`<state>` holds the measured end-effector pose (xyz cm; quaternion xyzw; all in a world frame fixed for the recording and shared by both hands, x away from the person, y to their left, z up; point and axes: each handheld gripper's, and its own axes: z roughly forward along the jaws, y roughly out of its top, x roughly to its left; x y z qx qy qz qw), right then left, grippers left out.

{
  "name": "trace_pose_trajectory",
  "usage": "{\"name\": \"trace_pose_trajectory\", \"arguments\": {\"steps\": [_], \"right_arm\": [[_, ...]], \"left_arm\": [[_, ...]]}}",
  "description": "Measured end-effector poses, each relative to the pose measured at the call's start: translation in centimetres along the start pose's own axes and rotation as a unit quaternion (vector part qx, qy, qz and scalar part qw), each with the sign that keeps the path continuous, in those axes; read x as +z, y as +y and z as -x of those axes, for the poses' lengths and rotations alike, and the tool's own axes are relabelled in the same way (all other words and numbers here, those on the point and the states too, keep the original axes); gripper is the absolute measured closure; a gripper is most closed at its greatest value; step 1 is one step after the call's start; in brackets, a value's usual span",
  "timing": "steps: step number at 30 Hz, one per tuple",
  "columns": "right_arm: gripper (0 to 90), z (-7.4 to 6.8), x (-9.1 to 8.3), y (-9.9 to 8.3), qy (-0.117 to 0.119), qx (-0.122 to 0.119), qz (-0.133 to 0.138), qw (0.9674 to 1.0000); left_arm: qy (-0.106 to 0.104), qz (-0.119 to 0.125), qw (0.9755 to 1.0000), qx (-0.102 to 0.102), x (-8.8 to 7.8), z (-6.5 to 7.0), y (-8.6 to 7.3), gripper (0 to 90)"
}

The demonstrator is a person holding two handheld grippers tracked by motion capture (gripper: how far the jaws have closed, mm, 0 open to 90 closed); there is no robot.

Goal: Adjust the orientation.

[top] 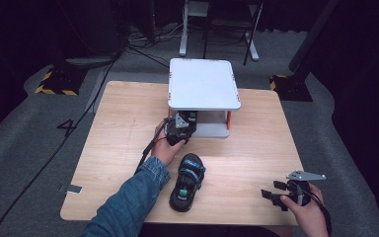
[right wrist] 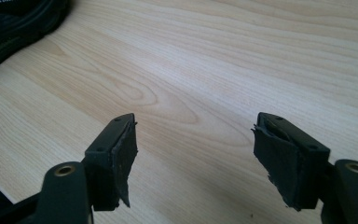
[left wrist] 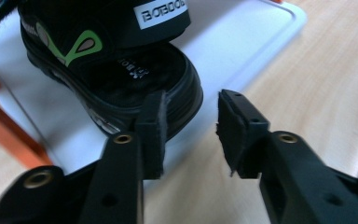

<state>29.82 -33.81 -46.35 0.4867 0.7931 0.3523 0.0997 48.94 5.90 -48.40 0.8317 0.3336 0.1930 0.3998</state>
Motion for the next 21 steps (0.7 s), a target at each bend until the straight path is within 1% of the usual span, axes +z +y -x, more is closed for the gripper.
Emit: {"name": "trace_pose_trajectory", "arguments": {"steps": [1,2,3,5,6,7,10,11,12,13,14,15,17,18,20,21], "right_arm": [[30.9,0.1,-0.1,-0.1,-0.002,0.001,0.001,1.0],[30.9,0.1,-0.1,-0.2,-0.003,0.003,0.001,1.0],[30.9,0.2,-0.2,-0.4,-0.004,0.004,0.002,1.0],[30.9,0.3,-0.3,-0.5,-0.005,0.008,0.002,1.0],[30.9,0.3,-0.3,-0.6,-0.007,0.007,0.002,0.9999],[30.9,0.3,-0.3,-0.6,-0.007,0.007,0.002,0.9999],[30.9,0.1,-0.3,-0.6,-0.005,0.008,0.003,1.0],[30.9,0.1,-0.2,-0.6,-0.004,0.007,0.002,1.0],[30.9,0.2,-0.2,-0.5,-0.003,0.007,0.001,1.0],[30.9,0.3,-0.2,-0.5,-0.003,0.007,0.002,1.0],[30.9,0.3,-0.2,-0.5,-0.003,0.006,0.003,1.0],[30.9,0.3,-0.1,-0.4,-0.002,0.007,0.004,1.0],[30.8,0.3,-0.1,-0.2,0.0,0.004,0.003,1.0],[30.9,0.3,0.0,-0.1,-0.001,0.004,0.003,1.0],[30.9,0.4,0.0,0.1,0.001,0.004,0.004,1.0],[30.9,0.4,0.0,0.1,0.001,0.004,0.004,1.0]], "left_arm": [[-0.004,0.004,1.0,-0.003,0.2,-0.1,0.0,60.9],[-0.013,0.011,0.9998,-0.012,0.5,-0.3,0.1,60.4],[-0.019,0.019,0.9995,-0.015,0.7,-0.4,0.1,59.4],[-0.026,0.035,0.999,-0.012,1.3,-0.6,0.0,54.6],[-0.026,0.037,0.999,-0.005,1.5,-0.7,0.0,53.3],[-0.029,0.042,0.9987,-0.007,1.7,-0.7,0.0,53.0],[-0.033,0.042,0.9985,-0.014,1.7,-0.7,0.0,51.1],[-0.028,0.04,0.9988,-0.011,1.6,-0.8,0.0,48.8],[-0.022,0.039,0.9989,-0.012,1.5,-0.7,0.0,45.5],[-0.018,0.034,0.9991,-0.016,1.4,-0.6,0.0,39.0],[-0.024,0.026,0.9991,-0.022,1.2,-0.7,-0.1,34.1],[-0.031,0.026,0.9987,-0.03,1.0,-0.8,-0.2,33.4],[-0.029,0.027,0.9987,-0.031,0.2,-1.1,-0.2,31.2],[-0.03,0.024,0.9986,-0.037,-0.3,-1.0,-0.3,30.0],[-0.026,0.019,0.9989,-0.034,-1.4,-1.0,-0.4,29.9],[-0.026,0.019,0.9989,-0.034,-1.4,-1.0,-0.4,29.6]]}}
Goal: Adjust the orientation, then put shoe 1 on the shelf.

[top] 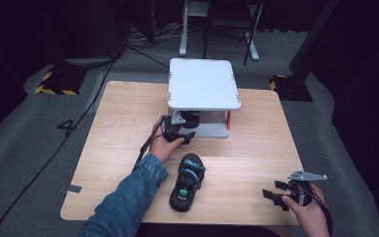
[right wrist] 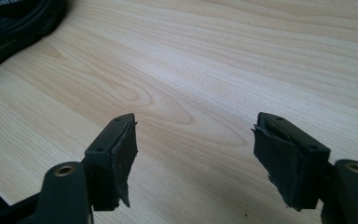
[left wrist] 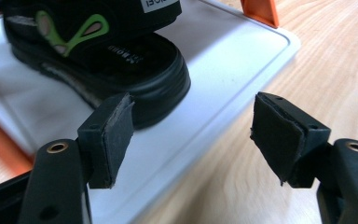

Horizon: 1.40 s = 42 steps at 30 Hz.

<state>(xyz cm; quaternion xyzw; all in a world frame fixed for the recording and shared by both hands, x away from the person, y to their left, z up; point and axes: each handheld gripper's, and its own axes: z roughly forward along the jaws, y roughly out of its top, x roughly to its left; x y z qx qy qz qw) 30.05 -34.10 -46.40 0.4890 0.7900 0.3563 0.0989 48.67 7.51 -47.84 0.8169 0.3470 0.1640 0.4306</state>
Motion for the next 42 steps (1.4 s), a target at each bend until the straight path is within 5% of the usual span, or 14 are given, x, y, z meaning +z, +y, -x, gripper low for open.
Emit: {"name": "trace_pose_trajectory", "arguments": {"steps": [6,15,21,33,42], "right_arm": [[30.8,0.0,0.6,1.6,0.012,-0.015,0.005,0.9998],[30.9,-0.9,1.8,3.2,0.03,-0.041,0.006,0.9987],[30.8,-1.6,2.6,3.8,0.043,-0.055,0.002,0.9975],[30.8,-3.1,4.4,5.5,0.07,-0.085,-0.002,0.9939],[27.8,-5.6,6.3,7.7,0.113,-0.103,0.02,0.988]], "left_arm": [[0.004,-0.017,0.9998,-0.002,-4.1,0.7,-0.5,28.5],[0.019,0.007,0.9992,-0.035,-10.4,0.7,-0.2,26.7],[0.02,0.002,0.9995,-0.025,-13.4,0.8,-0.6,26.6],[0.021,-0.047,0.9985,-0.021,-16.6,-0.6,-3.0,25.0],[0.023,-0.093,0.9949,-0.032,-17.8,-1.3,-5.7,24.6]]}}
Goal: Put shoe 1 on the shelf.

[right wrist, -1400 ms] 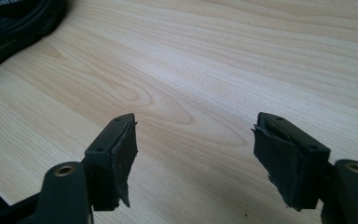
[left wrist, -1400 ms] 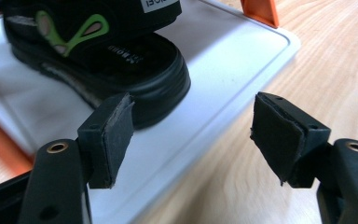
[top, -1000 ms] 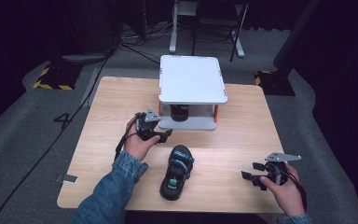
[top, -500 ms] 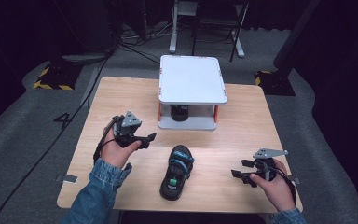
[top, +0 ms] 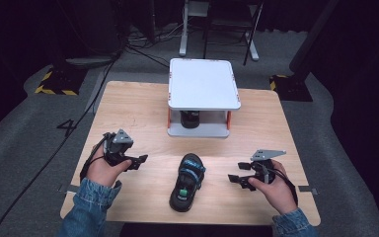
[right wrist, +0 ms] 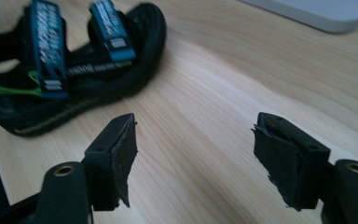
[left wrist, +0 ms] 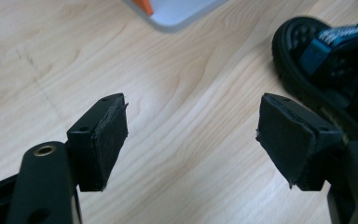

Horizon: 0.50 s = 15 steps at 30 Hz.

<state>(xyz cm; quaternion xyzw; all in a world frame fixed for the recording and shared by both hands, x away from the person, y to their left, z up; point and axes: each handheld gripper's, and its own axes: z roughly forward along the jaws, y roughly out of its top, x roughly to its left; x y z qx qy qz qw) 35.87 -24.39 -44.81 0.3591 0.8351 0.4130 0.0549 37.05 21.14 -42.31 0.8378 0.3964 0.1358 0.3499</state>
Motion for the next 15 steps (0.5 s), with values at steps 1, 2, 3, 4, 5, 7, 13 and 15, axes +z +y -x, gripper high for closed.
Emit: {"name": "trace_pose_trajectory", "arguments": {"steps": [1,2,3,4,5,7,13,15], "right_arm": [[25.2,-0.3,0.3,0.4,0.005,0.007,0.01,0.9999],[24.1,-0.5,0.5,0.6,0.007,0.005,0.015,0.9999],[23.4,-0.8,0.8,1.0,0.011,-0.001,0.02,0.9997],[22.9,-1.1,1.0,1.3,0.016,-0.003,0.022,0.9996],[22.6,-1.5,1.3,1.5,0.02,-0.008,0.026,0.9994],[24.5,-2.2,1.8,2.0,0.032,-0.019,0.031,0.9988],[30.6,-4.1,3.3,3.2,0.062,-0.042,0.032,0.9967],[31.1,-4.8,4.1,3.4,0.073,-0.047,0.034,0.9956]], "left_arm": [[0.006,-0.006,0.9999,-0.006,-0.2,-0.3,-0.7,24.4],[0.008,-0.009,0.9999,-0.01,-0.3,-0.5,-1.1,24.3],[0.009,-0.014,0.9997,-0.015,-0.5,-0.6,-1.4,23.9],[0.008,-0.02,0.9995,-0.023,-0.6,-0.7,-1.7,23.1],[0.008,-0.021,0.9993,-0.028,-0.6,-0.8,-2.0,22.4],[0.008,-0.03,0.9988,-0.038,-0.7,-1.0,-2.6,20.9],[0.022,-0.04,0.9977,-0.049,-0.9,-1.3,-4.0,18.0],[0.024,-0.039,0.9976,-0.053,-1.0,-1.3,-4.3,18.0]]}}
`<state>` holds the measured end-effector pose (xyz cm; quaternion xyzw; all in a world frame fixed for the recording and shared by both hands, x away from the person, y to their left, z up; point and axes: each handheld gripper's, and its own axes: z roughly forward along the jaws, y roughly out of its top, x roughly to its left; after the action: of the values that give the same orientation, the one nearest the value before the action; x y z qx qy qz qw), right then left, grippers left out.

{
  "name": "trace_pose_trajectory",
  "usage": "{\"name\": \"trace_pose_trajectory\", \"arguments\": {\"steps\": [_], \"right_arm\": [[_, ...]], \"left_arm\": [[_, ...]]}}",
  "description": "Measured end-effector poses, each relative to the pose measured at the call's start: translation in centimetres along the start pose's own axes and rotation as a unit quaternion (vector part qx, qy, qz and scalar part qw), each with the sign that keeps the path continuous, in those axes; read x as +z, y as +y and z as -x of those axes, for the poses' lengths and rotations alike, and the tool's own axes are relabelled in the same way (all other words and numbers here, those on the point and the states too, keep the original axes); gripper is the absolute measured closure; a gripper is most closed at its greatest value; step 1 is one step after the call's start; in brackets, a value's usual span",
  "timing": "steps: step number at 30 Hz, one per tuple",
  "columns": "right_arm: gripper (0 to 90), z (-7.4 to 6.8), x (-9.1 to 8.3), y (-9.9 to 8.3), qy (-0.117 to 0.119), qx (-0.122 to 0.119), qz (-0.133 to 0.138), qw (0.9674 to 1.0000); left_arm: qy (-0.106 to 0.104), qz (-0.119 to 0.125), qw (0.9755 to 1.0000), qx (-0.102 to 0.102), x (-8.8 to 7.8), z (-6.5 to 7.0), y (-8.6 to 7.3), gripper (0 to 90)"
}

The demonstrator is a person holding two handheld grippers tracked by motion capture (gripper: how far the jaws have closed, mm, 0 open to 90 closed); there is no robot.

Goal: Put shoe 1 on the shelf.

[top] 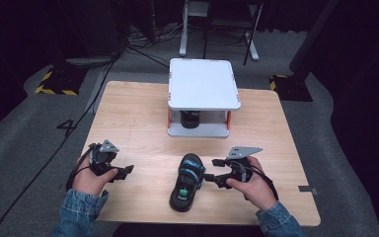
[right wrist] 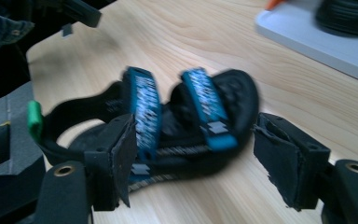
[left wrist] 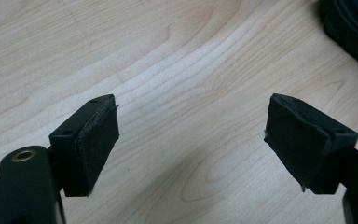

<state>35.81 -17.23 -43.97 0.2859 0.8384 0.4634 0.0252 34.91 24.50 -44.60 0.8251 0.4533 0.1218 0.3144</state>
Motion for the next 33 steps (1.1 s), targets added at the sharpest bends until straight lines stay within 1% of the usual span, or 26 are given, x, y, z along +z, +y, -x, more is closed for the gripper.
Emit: {"name": "trace_pose_trajectory", "arguments": {"steps": [2,4,5,7,8,11,12,14,15,16,18,19,22,24,26,29,30,33], "right_arm": [[32.1,-0.6,1.1,0.2,0.012,-0.002,0.002,0.9999],[34.8,-1.1,2.0,0.4,0.024,-0.004,0.002,0.9997],[36.0,-1.2,2.3,0.5,0.027,-0.006,0.001,0.9996],[38.6,-1.4,2.9,0.8,0.028,-0.011,-0.006,0.9995],[39.9,-1.4,3.1,0.8,0.026,-0.013,-0.01,0.9995],[44.3,-1.6,3.6,1.0,0.028,-0.013,-0.021,0.9993],[44.6,-1.6,3.8,1.0,0.032,-0.013,-0.023,0.9992],[45.1,-1.7,4.2,1.1,0.035,-0.012,-0.028,0.9989],[45.1,-1.8,4.5,1.1,0.037,-0.013,-0.032,0.9987],[45.0,-1.8,4.8,1.1,0.037,-0.016,-0.038,0.9985],[45.5,-1.9,5.3,1.1,0.042,-0.016,-0.05,0.9978],[46.7,-1.9,5.6,1.1,0.044,-0.015,-0.053,0.9975],[55.9,-1.9,6.1,1.2,0.047,-0.021,-0.06,0.9969],[60.5,-1.9,6.1,1.3,0.056,-0.024,-0.059,0.9964],[62.7,-1.8,5.9,1.5,0.055,-0.029,-0.059,0.9963],[63.5,-1.7,5.7,1.7,0.054,-0.041,-0.061,0.9958],[63.5,-1.6,5.6,1.7,0.054,-0.041,-0.061,0.9958],[63.7,-1.5,5.5,1.9,0.05,-0.05,-0.061,0.9956]], "left_arm": [[0.004,-0.001,1.0,0.004,-0.1,0.0,-0.2,18.2],[0.003,-0.001,1.0,0.003,-0.1,0.0,-0.4,18.4],[0.004,-0.005,1.0,0.006,-0.1,-0.1,-0.5,18.4],[0.004,-0.011,0.9999,0.006,-0.1,-0.2,-0.7,18.9],[0.007,-0.015,0.9999,0.003,0.0,-0.2,-0.8,19.3],[-0.006,-0.026,0.9996,-0.014,0.2,-0.2,-0.9,23.8],[-0.009,-0.028,0.9993,-0.025,0.2,0.0,-0.9,23.7],[-0.016,-0.035,0.9988,-0.031,0.3,0.1,-0.8,24.6],[-0.017,-0.034,0.9989,-0.028,0.4,0.1,-0.8,25.0],[-0.015,-0.035,0.999,-0.023,0.4,0.1,-0.8,25.3],[-0.01,-0.032,0.9994,-0.011,0.5,0.0,-0.8,24.9],[-0.008,-0.03,0.9995,-0.011,0.5,0.0,-0.8,24.4],[-0.006,-0.029,0.9995,-0.012,0.5,-0.2,-0.8,24.0],[-0.004,-0.027,0.9996,-0.01,0.5,-0.2,-0.9,24.0],[0.002,-0.024,0.9997,-0.002,0.5,-0.3,-0.9,24.0],[-0.002,-0.022,0.9997,-0.002,0.5,-0.4,-0.9,25.2],[-0.002,-0.022,0.9997,-0.002,0.5,-0.4,-0.9,25.5],[0.002,-0.018,0.9998,-0.002,0.5,-0.5,-1.0,25.7]]}}
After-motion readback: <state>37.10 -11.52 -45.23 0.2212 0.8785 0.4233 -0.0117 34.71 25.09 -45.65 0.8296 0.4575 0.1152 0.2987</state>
